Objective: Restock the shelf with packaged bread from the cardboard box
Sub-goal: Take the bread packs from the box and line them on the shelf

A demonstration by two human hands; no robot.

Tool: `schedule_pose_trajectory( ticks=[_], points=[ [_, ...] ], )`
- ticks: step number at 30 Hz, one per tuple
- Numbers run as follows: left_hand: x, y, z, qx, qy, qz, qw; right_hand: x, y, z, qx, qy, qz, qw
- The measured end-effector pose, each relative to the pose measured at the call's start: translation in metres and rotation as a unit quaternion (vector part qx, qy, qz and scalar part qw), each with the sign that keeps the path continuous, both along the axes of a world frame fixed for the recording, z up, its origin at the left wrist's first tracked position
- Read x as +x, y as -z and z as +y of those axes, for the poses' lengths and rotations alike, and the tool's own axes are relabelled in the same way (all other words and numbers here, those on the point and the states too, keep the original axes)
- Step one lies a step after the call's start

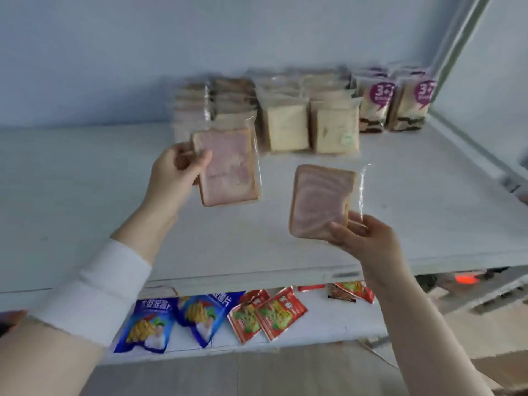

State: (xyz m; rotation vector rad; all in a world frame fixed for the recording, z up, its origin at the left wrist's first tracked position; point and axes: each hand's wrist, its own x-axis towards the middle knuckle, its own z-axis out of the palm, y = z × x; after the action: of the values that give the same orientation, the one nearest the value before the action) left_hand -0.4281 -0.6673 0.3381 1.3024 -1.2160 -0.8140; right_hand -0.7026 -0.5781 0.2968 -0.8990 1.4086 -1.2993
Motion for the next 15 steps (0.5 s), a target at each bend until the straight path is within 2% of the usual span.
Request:
schedule_pose_trajectory(
  ticks=[4,9,12,15],
  points=[
    [0.054,0.023,-0.047,0.020,-0.056,0.013,0.998,0.073,0.004,-0.080,-0.018,-0.003,0.000,1.000],
    [0.073,0.044,-0.106,0.024,-0.098,-0.012,0.995,0.122,0.016,-0.159,-0.006,-0.010,0.042,0.999],
    [0.072,0.053,-0.134,0.005,-0.127,-0.035,0.991,0.135,0.026,-0.194,-0.013,0.022,0.137,0.990],
    [0.070,0.059,-0.152,-0.004,-0.142,-0.053,0.988,0.140,0.034,-0.210,-0.016,0.076,0.264,0.961]
  ],
)
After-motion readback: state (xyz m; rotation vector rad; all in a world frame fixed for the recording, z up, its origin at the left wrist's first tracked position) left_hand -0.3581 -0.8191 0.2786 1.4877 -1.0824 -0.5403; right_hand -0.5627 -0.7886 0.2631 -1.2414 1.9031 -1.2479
